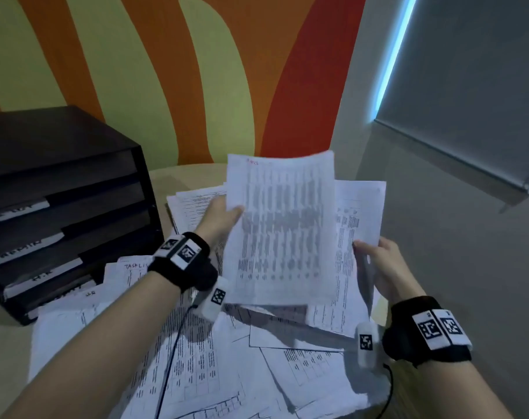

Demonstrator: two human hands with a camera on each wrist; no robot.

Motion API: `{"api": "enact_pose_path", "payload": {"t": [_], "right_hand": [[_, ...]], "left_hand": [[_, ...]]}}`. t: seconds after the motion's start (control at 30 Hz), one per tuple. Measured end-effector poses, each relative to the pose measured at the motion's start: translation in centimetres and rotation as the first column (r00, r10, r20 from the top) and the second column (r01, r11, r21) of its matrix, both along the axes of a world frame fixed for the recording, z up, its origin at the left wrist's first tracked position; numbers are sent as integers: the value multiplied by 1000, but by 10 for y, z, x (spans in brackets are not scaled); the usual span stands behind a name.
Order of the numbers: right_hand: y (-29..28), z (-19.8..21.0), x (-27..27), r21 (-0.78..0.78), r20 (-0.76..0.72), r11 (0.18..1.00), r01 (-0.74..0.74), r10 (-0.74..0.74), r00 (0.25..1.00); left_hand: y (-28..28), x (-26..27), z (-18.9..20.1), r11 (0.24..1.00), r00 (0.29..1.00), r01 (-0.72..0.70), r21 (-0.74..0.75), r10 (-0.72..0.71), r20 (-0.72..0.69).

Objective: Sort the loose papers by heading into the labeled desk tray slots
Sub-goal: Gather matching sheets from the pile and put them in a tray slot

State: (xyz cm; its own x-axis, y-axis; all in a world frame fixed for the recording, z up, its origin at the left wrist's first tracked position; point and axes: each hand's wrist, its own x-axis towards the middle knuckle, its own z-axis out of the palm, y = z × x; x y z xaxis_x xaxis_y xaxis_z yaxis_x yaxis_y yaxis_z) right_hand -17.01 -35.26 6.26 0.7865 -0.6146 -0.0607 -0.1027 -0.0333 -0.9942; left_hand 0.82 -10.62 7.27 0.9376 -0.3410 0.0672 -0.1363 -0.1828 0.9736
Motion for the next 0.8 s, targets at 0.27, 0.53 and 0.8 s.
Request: {"api": "enact_pose_path", "payload": {"t": [0.27,0.53,0.8], "right_hand": [[10,-3,5,55,-18,996,-74,75,997],[-30,-10,-31,-103,-147,986,133,-148,978],[-71,-19,-62,-109,-155,949,297,-311,938]], "left_hand": [[-45,-26,-20,999,985,6,32,-1,-171],[-48,-7,-46,878,982,97,468,-7,-190],[-71,-17,-59,696,986,139,704,-31,-163]]}}
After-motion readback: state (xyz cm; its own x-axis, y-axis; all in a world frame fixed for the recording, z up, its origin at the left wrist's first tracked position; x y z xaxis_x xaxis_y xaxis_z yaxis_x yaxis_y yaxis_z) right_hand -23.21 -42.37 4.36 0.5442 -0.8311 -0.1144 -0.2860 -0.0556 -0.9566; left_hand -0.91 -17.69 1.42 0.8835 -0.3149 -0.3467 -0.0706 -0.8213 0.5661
